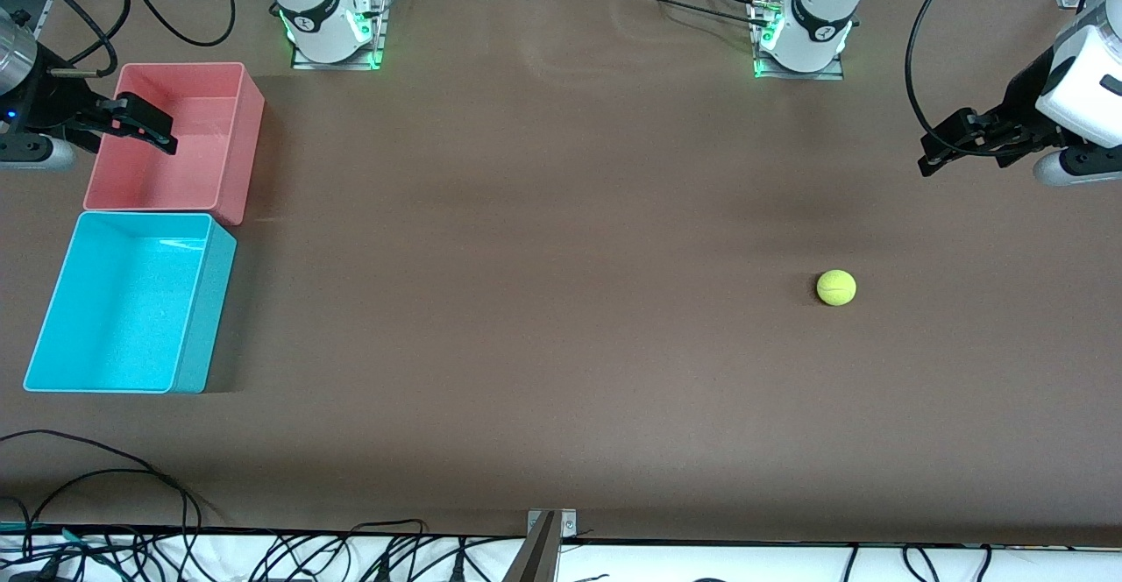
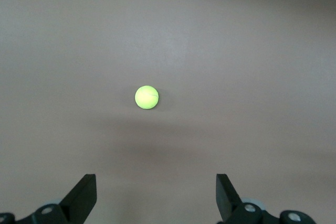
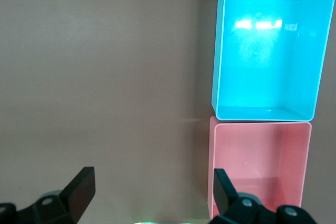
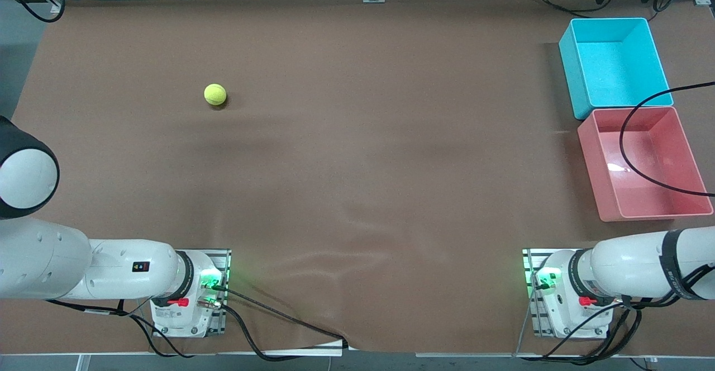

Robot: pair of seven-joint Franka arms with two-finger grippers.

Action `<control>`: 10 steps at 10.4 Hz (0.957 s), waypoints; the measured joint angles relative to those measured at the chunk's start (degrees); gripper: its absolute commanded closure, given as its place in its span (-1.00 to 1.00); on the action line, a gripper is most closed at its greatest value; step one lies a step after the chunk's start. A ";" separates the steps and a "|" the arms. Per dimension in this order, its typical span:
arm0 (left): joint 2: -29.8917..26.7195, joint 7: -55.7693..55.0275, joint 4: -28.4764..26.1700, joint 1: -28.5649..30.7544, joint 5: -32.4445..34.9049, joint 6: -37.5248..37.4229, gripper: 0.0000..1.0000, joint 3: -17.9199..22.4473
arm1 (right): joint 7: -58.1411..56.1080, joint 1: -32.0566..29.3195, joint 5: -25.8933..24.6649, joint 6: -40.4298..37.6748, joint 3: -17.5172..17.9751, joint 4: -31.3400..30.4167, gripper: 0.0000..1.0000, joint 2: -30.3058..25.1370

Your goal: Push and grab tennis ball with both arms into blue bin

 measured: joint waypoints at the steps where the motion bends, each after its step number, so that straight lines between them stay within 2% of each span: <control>1: 0.00 -0.01 0.00 -0.01 -0.01 0.00 -1.00 -0.11 | 0.00 0.00 0.00 0.00 0.00 0.00 -1.00 0.00; 10: 0.00 -0.10 -0.11 0.14 0.00 -0.68 -1.00 -0.12 | 0.01 0.00 0.00 0.11 0.00 0.00 -1.00 0.00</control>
